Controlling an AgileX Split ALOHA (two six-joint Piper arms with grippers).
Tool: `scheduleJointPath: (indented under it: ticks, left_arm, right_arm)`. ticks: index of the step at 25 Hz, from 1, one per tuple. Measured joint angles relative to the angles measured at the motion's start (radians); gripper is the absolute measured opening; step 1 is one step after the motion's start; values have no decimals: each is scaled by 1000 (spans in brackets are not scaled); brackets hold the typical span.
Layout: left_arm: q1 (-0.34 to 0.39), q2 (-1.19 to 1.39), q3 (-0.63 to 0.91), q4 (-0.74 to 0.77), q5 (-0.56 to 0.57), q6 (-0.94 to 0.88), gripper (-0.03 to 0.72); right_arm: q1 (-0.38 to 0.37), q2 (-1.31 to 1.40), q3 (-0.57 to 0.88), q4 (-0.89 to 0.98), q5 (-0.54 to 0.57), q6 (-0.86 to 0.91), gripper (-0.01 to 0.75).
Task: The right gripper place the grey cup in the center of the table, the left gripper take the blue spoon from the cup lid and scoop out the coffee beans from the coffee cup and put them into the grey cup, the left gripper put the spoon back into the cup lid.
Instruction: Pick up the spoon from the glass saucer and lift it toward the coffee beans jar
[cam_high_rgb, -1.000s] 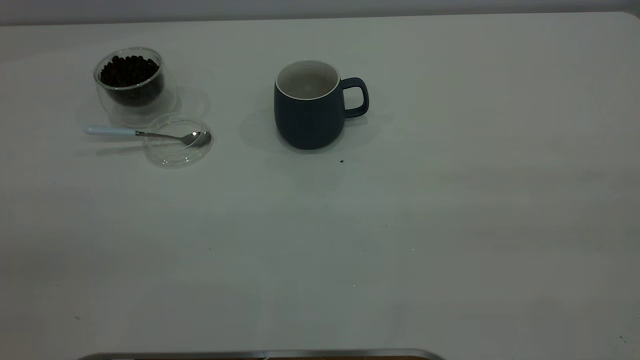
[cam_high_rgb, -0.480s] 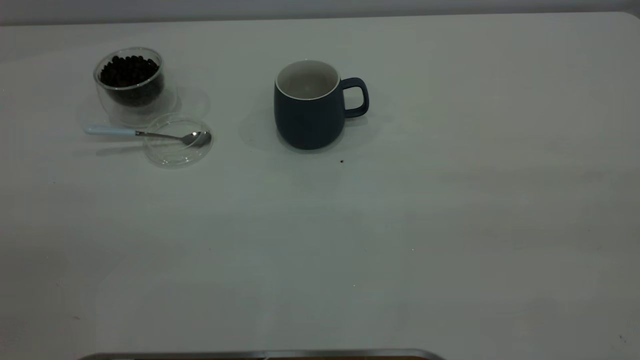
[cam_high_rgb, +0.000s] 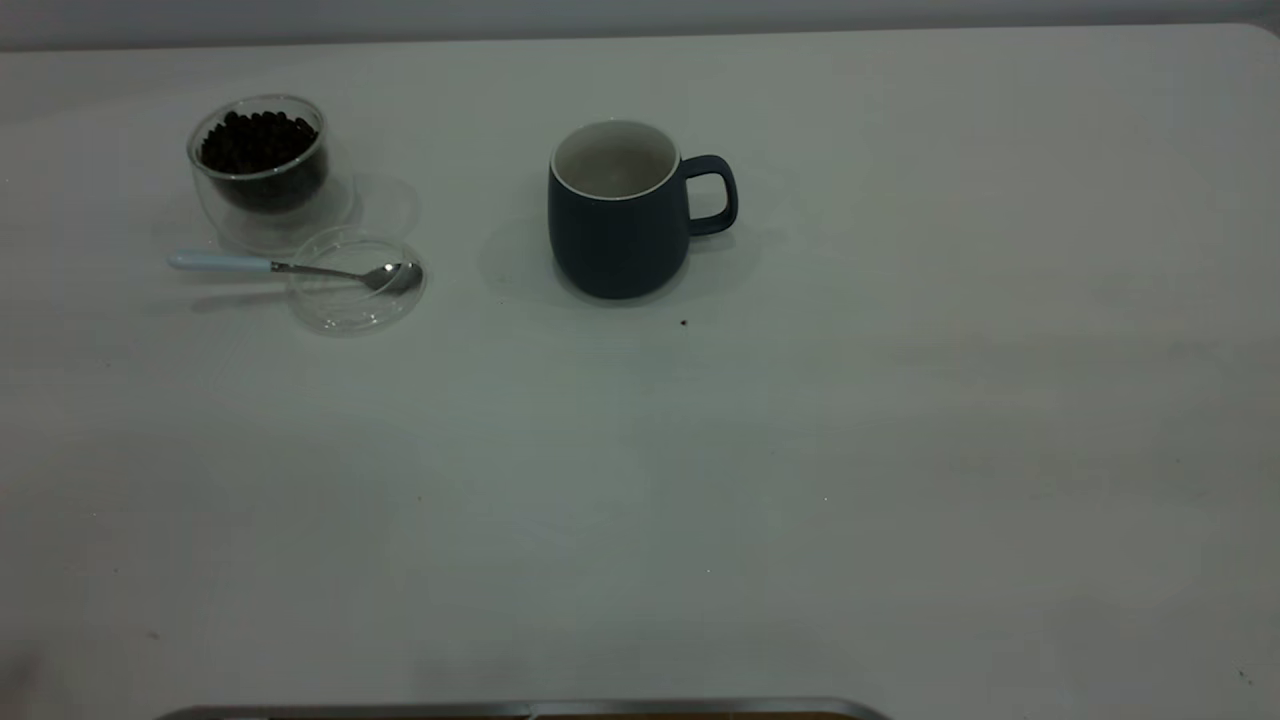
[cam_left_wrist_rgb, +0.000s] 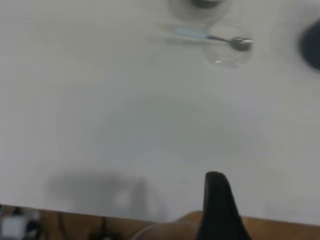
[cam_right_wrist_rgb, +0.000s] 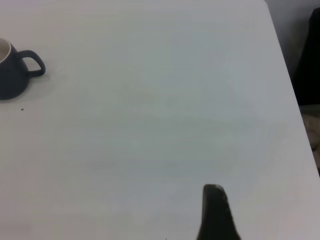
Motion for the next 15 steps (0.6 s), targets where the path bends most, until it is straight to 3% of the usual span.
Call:
scheduleJointPath:
  ticks: [7, 10, 15]
  left_arm:
    - [35, 330, -82, 160, -102, -44, 552]
    - [125, 452, -112, 172, -128, -19, 538]
    - [343, 632, -159, 132, -237, 46, 509]
  right_arm:
    - [0, 0, 0, 0, 0, 0, 542]
    - [0, 0, 0, 0, 0, 0, 542]
    - [0, 0, 0, 0, 0, 0, 542]
